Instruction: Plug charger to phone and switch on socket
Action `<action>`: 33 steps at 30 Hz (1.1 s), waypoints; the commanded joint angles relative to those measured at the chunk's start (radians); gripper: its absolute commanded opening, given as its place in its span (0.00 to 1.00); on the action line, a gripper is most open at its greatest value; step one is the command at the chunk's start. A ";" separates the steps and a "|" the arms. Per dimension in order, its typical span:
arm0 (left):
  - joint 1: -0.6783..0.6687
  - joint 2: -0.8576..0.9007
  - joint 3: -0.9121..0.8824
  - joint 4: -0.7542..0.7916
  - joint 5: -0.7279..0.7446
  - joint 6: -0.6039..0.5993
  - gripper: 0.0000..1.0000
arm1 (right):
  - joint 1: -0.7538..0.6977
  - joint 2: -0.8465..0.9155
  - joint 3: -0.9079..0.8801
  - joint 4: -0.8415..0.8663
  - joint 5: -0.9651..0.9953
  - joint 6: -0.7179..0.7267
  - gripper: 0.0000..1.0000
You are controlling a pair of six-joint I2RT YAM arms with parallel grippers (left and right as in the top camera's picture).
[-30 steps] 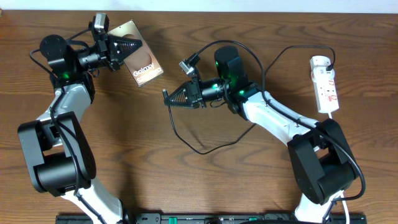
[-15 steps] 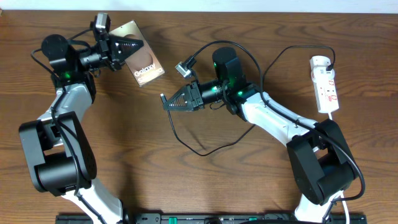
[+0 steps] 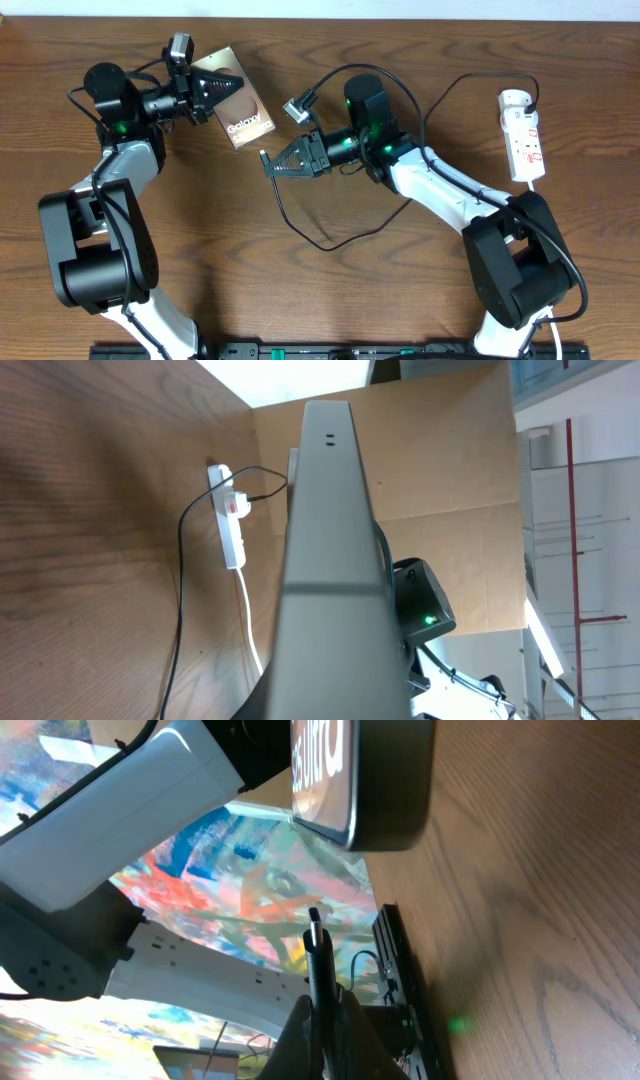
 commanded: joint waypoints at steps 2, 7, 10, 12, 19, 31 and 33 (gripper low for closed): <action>0.003 -0.013 0.010 0.012 0.006 -0.003 0.07 | -0.013 0.001 0.000 0.003 -0.021 -0.024 0.01; 0.002 -0.013 0.010 0.012 0.006 -0.003 0.07 | -0.014 0.001 0.000 0.003 -0.011 -0.024 0.01; -0.005 -0.013 0.010 0.012 0.006 -0.003 0.08 | -0.013 0.001 0.000 0.003 -0.001 -0.023 0.01; -0.014 -0.013 0.010 0.012 0.006 -0.003 0.07 | -0.013 0.001 0.000 0.003 0.005 -0.024 0.01; -0.029 -0.013 0.010 0.012 0.006 -0.003 0.07 | -0.013 0.001 0.000 0.003 0.005 -0.024 0.01; -0.029 -0.013 0.010 0.012 0.006 -0.003 0.07 | -0.013 0.001 0.000 0.008 0.010 -0.023 0.01; -0.029 -0.013 0.010 0.012 0.006 -0.003 0.07 | -0.014 0.001 0.000 0.019 0.012 -0.023 0.01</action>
